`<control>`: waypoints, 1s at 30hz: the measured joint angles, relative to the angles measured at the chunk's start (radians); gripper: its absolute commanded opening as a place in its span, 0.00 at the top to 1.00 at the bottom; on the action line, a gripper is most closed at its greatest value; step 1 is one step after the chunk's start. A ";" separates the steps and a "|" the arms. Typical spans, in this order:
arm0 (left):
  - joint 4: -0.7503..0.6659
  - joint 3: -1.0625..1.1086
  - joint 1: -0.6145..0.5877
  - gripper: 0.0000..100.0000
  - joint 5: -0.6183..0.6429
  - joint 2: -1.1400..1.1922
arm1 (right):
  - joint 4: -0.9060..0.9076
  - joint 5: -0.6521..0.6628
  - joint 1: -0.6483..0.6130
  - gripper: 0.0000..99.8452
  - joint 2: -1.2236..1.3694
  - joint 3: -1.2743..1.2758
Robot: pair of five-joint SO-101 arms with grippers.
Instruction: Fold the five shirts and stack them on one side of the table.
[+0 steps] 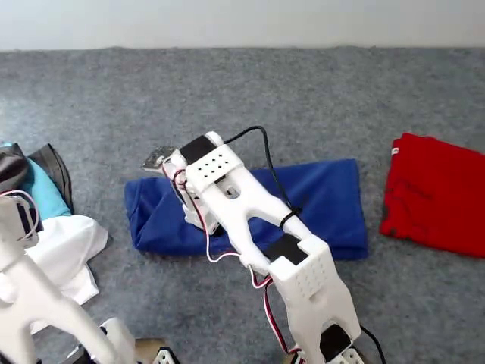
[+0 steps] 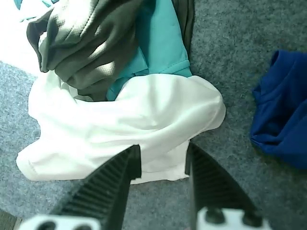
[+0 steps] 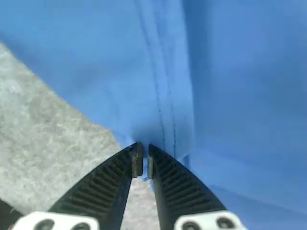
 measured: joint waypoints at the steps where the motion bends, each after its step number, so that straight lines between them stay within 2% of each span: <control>1: 0.000 0.000 0.000 0.84 0.000 0.000 | -0.005 0.000 0.008 0.97 0.000 0.015; 13: 0.000 0.000 0.000 0.84 0.000 0.000 | 0.063 0.000 0.018 0.97 0.043 0.084; 19: 0.000 0.000 0.000 0.84 0.000 0.000 | 0.063 0.000 0.015 0.96 -0.011 -0.058; 25: 0.000 0.000 0.000 0.84 0.000 0.000 | 0.040 0.000 -0.064 0.96 -0.009 -0.232; 30: 0.000 0.000 0.000 0.84 0.000 0.000 | -0.044 0.000 -0.138 0.96 0.078 -0.270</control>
